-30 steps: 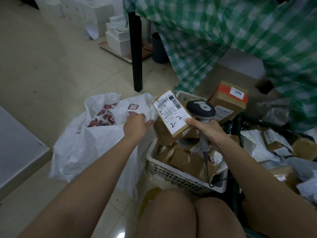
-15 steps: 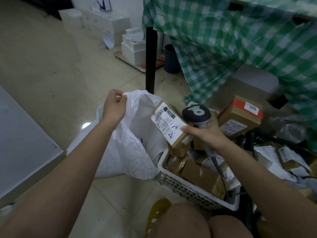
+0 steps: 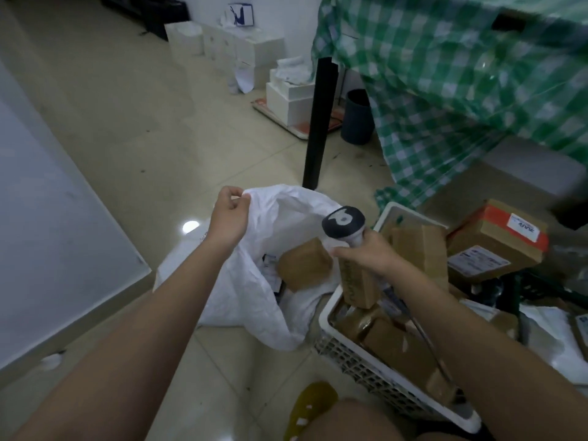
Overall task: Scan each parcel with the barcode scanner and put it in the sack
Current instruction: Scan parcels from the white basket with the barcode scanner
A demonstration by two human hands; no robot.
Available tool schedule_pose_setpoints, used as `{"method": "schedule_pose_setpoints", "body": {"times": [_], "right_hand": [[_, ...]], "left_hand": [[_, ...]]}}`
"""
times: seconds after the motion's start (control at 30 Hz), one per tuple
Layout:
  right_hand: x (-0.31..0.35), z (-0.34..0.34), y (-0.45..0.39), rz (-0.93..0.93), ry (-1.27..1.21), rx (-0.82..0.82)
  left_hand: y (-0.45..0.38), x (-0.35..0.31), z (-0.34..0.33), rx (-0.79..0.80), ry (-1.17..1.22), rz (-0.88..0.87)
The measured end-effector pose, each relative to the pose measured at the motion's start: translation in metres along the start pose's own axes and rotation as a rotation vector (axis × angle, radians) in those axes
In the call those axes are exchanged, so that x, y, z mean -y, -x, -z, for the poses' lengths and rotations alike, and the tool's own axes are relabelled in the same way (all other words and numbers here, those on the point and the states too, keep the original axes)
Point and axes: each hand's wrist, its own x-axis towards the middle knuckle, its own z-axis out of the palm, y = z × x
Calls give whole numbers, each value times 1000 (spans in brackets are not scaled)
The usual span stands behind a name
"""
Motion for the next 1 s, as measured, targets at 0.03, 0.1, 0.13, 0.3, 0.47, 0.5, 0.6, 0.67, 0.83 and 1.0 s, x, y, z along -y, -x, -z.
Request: {"method": "schedule_pose_setpoints", "body": {"times": [0.03, 0.1, 0.13, 0.3, 0.47, 0.5, 0.6, 0.67, 0.83, 1.0], "right_hand": [[-4, 9, 9, -20, -15, -12], [-12, 28, 30, -54, -39, -61], [-16, 37, 39, -64, -45, -94], [-37, 74, 85, -130, -58, -198], [-60, 94, 111, -194, -72, -249], [-62, 96, 115, -202, -75, -257], [-69, 101, 125, -233, -71, -270], [-77, 104, 126, -243, -76, -296], [-97, 107, 122, -251, -110, -333], [-111, 110, 114, -266, -161, -333]], "left_hand": [[3, 2, -6, 8, -3, 3], [9, 4, -19, 33, -43, 8], [12, 5, -26, 50, -75, 9], [34, 7, -60, 156, -223, -8], [51, 0, -75, 145, -349, -12], [53, 0, -77, 161, -395, -32], [64, -1, -90, 166, -607, -223], [77, -4, -108, 165, -669, -387], [103, 5, -173, 422, -537, -523], [103, 31, -227, 466, -972, -367]]}}
